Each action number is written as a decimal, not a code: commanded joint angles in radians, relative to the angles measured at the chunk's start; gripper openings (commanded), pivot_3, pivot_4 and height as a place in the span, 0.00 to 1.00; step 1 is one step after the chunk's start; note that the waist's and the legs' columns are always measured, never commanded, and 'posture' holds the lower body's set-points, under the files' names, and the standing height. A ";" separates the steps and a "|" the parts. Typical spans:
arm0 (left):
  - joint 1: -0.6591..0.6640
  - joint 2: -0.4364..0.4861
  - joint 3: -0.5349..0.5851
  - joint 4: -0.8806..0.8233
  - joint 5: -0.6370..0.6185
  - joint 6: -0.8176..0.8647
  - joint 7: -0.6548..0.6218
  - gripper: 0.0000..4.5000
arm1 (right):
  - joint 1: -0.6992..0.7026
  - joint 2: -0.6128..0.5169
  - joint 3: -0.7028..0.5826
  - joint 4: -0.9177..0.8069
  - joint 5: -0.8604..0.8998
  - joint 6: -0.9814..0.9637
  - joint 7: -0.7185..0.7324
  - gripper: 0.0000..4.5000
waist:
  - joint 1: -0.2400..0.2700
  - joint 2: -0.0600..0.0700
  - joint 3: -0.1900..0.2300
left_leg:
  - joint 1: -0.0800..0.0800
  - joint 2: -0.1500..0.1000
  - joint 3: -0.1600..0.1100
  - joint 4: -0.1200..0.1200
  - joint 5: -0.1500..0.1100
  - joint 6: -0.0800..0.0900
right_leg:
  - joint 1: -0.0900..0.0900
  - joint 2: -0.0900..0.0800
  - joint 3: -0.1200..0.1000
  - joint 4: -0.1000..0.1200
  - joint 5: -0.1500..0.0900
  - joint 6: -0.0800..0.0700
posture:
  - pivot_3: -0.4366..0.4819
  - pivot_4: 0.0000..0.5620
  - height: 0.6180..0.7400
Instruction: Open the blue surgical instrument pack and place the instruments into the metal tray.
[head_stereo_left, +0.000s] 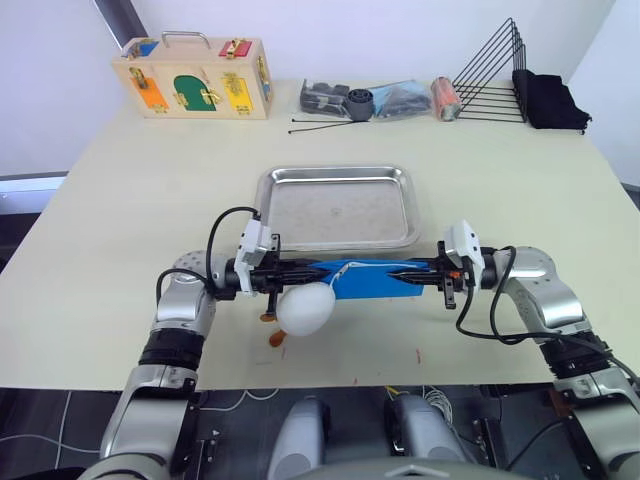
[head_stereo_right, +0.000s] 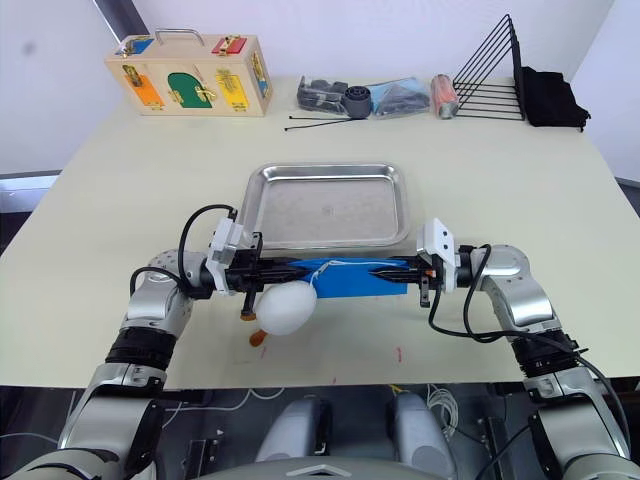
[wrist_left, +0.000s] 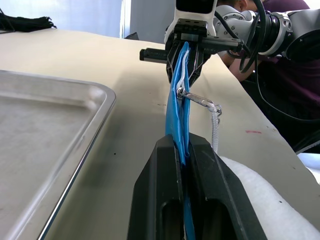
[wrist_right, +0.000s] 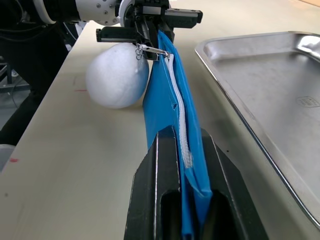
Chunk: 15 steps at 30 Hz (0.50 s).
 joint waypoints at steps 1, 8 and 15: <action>-0.011 0.010 -0.007 0.001 0.007 -0.014 -0.022 0.00 | 0.001 -0.002 -0.028 -0.022 0.016 -0.011 0.003 0.01 | 0.000 0.000 0.000 | 0.000 0.000 0.000 0.000 0.000 0.000 | 0.000 0.000 0.000 0.000 0.000 0.000 | 0.48 0.27 1.00; -0.001 0.051 -0.028 -0.049 -0.026 0.103 -0.052 0.17 | 0.000 -0.002 -0.020 -0.008 -0.004 -0.027 0.003 0.00 | -0.003 0.000 0.000 | 0.000 0.000 0.000 0.000 0.000 0.000 | 0.000 0.000 0.000 0.000 0.000 0.000 | 0.48 0.27 1.00; 0.024 0.073 0.027 -0.089 -0.065 0.140 0.004 0.71 | 0.006 -0.001 -0.012 0.001 -0.017 -0.052 0.006 0.00 | -0.002 0.000 0.000 | 0.000 0.000 0.000 0.000 0.000 0.000 | 0.000 0.000 0.000 0.000 0.000 0.000 | 0.48 0.27 1.00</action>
